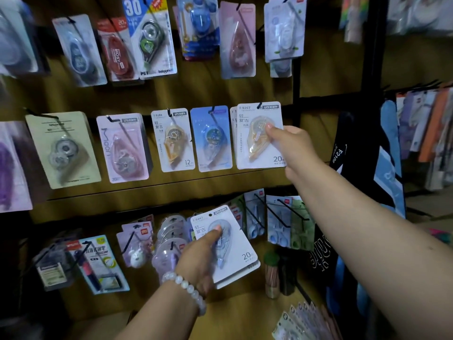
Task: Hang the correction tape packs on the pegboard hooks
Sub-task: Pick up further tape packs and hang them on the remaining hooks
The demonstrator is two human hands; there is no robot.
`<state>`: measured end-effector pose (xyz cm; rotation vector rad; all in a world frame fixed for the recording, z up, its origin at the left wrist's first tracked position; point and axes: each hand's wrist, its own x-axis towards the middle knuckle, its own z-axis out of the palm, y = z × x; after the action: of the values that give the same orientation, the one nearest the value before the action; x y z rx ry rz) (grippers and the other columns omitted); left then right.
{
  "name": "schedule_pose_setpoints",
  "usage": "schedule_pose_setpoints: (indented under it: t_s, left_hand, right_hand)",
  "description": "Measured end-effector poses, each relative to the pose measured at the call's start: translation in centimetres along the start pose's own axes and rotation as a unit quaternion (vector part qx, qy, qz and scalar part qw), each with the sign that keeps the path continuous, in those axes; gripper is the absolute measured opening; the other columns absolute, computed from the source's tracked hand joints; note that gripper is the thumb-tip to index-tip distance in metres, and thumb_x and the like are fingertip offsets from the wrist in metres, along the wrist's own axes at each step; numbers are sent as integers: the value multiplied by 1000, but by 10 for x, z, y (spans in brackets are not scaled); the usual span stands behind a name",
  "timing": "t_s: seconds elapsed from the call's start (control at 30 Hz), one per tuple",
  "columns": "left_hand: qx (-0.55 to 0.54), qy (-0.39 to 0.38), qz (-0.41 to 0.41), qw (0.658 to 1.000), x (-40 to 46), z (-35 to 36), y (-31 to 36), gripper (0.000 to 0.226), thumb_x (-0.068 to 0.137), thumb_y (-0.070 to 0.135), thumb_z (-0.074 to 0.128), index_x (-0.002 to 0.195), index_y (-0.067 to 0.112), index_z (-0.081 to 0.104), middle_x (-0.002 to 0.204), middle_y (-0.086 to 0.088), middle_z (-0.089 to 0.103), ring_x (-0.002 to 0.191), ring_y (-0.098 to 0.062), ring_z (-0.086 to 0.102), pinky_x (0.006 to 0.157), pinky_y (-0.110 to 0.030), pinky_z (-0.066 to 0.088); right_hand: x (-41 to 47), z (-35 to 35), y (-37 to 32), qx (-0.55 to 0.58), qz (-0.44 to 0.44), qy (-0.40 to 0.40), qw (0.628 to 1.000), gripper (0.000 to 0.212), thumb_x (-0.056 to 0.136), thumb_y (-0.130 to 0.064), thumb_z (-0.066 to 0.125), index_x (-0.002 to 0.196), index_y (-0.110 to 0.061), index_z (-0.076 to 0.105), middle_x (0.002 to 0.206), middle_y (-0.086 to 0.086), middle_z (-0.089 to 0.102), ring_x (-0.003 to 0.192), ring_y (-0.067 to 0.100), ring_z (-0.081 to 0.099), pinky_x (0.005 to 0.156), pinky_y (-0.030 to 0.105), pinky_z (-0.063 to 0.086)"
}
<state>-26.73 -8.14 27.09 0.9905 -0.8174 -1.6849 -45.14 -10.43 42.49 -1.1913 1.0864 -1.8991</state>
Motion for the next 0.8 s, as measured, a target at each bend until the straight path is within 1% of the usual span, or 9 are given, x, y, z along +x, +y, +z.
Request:
schedule_pose_setpoints:
  t_s: [0.2, 0.3, 0.4, 0.5, 0.57, 0.63, 0.7, 0.77, 0.8]
  left_hand:
    - [2, 1, -1, 1000, 2, 0, -1, 32, 89, 25, 66, 116, 8, 61, 98, -19, 76, 85, -39, 73, 82, -56, 57]
    - [4, 1, -3, 1000, 3, 0, -3, 35, 88, 26, 67, 117, 8, 61, 98, -18, 76, 86, -39, 73, 86, -56, 56]
    - [1, 0, -7, 1000, 4, -1, -3, 36, 88, 27, 68, 118, 9, 61, 99, -17, 76, 90, -39, 73, 94, -58, 51]
    - [0, -4, -5, 1000, 4, -1, -2, 34, 88, 27, 67, 116, 9, 62, 98, -16, 77, 89, -39, 73, 93, -57, 52]
    - [2, -5, -4, 1000, 3, -1, -2, 33, 88, 27, 68, 114, 9, 63, 97, -15, 77, 86, -38, 74, 89, -53, 55]
    - [3, -2, -3, 1000, 3, -1, -2, 34, 86, 27, 70, 115, 9, 63, 97, -15, 77, 87, -38, 74, 87, -53, 56]
    - [9, 2, 1, 1000, 3, 0, -4, 38, 85, 26, 71, 117, 8, 62, 98, -16, 76, 88, -38, 74, 85, -54, 57]
    - [13, 7, 2, 1000, 3, 0, -5, 41, 84, 25, 72, 119, 7, 62, 99, -18, 76, 88, -39, 73, 84, -56, 56]
    - [14, 11, 3, 1000, 3, 1, -6, 41, 83, 24, 73, 118, 7, 62, 100, -18, 76, 87, -39, 73, 84, -58, 56]
  right_hand:
    - [17, 14, 5, -25, 33, 18, 999, 10, 90, -21, 66, 88, -12, 62, 89, 5, 70, 75, 21, 69, 66, 30, 58]
    - [31, 22, 8, -69, 42, 37, 996, 23, 87, -27, 69, 100, -10, 61, 101, 8, 70, 82, 25, 69, 64, 30, 57]
    - [40, 23, 15, -141, 49, 50, 987, 36, 86, -37, 69, 102, -7, 58, 96, 4, 66, 81, 22, 66, 63, 27, 53]
    - [35, 16, 25, -258, 14, 118, 959, 54, 80, -47, 69, 116, -10, 53, 114, 4, 59, 107, 24, 58, 80, 33, 49]
    - [14, 12, 32, -292, -27, 154, 944, 53, 80, -48, 69, 117, -15, 50, 122, 3, 54, 115, 23, 49, 91, 36, 45]
    - [-12, 9, 42, -266, -33, 112, 957, 48, 80, -49, 68, 112, -17, 51, 117, 1, 56, 109, 22, 53, 90, 37, 47]
    - [-39, 9, 60, -237, 15, 30, 971, 40, 82, -49, 67, 102, -18, 53, 105, -1, 60, 97, 19, 58, 80, 35, 48]
    - [-63, 7, 79, -219, 81, -27, 972, 35, 84, -51, 64, 83, -19, 52, 87, 1, 60, 82, 19, 57, 69, 31, 42]
    - [-73, 5, 87, -214, 110, -46, 970, 40, 84, -53, 63, 72, -19, 47, 77, 5, 57, 73, 21, 54, 66, 30, 39]
